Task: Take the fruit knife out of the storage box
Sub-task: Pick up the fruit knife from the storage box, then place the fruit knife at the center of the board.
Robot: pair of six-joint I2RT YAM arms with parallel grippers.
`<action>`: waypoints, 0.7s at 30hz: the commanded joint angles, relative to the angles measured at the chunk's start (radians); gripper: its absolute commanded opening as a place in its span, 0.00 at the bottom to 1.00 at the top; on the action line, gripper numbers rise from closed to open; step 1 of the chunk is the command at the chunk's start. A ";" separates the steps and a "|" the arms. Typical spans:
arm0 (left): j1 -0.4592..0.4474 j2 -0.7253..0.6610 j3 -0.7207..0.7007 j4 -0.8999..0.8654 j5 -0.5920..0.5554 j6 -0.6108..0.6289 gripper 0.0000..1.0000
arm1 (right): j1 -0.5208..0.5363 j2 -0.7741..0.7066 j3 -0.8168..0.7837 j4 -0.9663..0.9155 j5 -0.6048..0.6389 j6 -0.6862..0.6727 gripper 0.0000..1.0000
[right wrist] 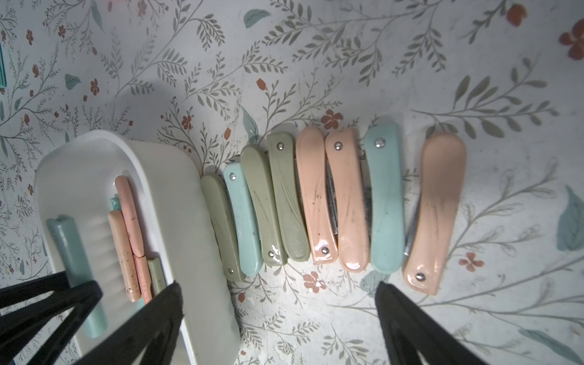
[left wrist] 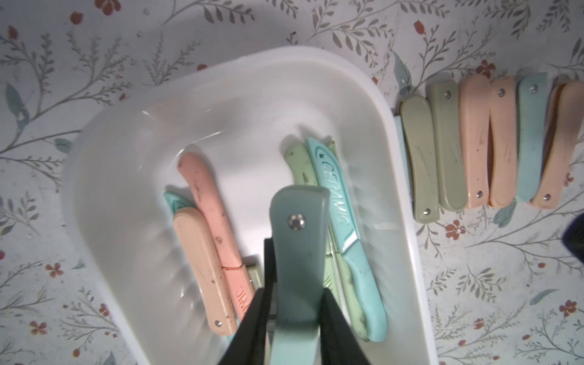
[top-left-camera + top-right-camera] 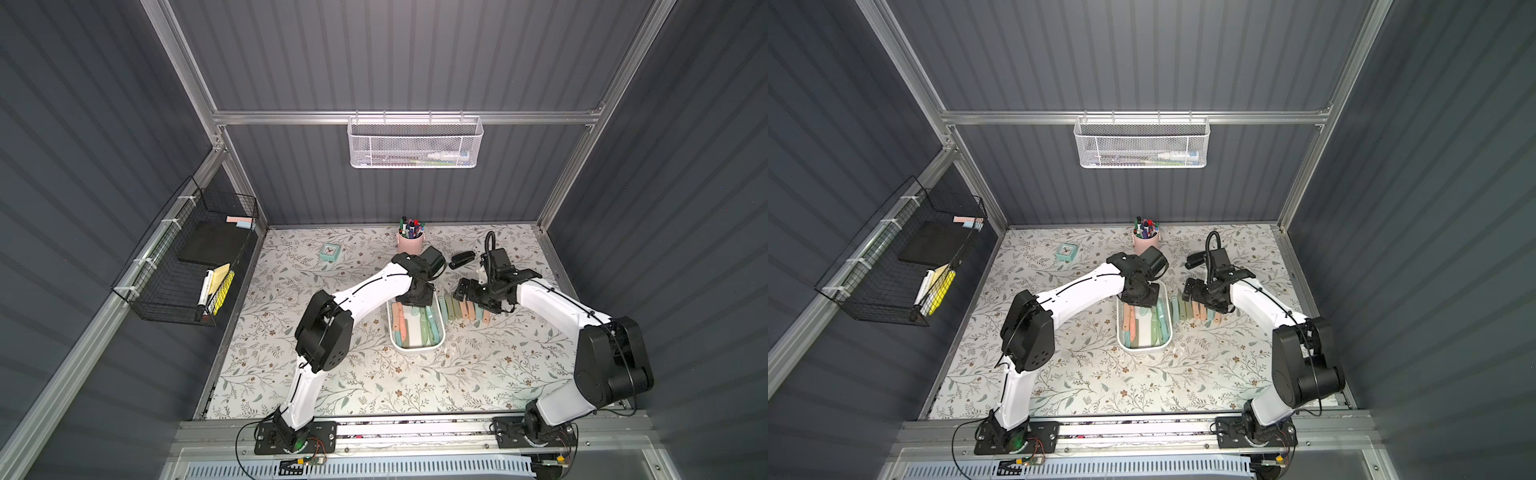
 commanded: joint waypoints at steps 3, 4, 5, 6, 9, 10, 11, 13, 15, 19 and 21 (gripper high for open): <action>0.101 -0.179 -0.125 -0.027 -0.012 0.034 0.20 | 0.005 -0.012 0.004 -0.014 0.003 0.009 0.97; 0.119 -0.210 -0.161 -0.012 -0.010 0.044 0.20 | 0.005 -0.014 0.002 -0.010 0.001 0.009 0.97; 0.134 -0.235 -0.191 -0.001 -0.008 0.052 0.21 | 0.005 -0.014 0.002 -0.008 -0.002 0.011 0.97; 0.148 -0.262 -0.225 0.010 -0.012 0.057 0.21 | 0.005 -0.013 0.001 -0.005 -0.007 0.009 0.97; 0.182 -0.311 -0.318 0.051 -0.008 0.072 0.22 | 0.007 -0.014 0.001 0.008 -0.017 0.009 0.97; 0.188 -0.319 -0.346 0.070 -0.002 0.073 0.22 | 0.008 -0.014 0.000 0.009 -0.020 0.010 0.97; 0.192 -0.320 -0.371 0.090 0.011 0.077 0.22 | 0.010 -0.014 0.001 0.012 -0.019 0.009 0.97; 0.193 -0.315 -0.417 0.124 0.021 0.077 0.22 | 0.017 -0.016 0.005 0.011 -0.013 0.005 0.97; 0.195 -0.305 -0.478 0.162 0.014 0.066 0.22 | 0.026 -0.019 0.009 0.006 -0.006 -0.004 0.97; 0.201 -0.258 -0.520 0.202 -0.002 0.062 0.21 | 0.033 -0.028 0.012 -0.002 -0.002 -0.010 0.97; 0.203 -0.233 -0.524 0.214 -0.006 0.067 0.21 | 0.033 -0.029 0.009 -0.007 0.000 -0.011 0.97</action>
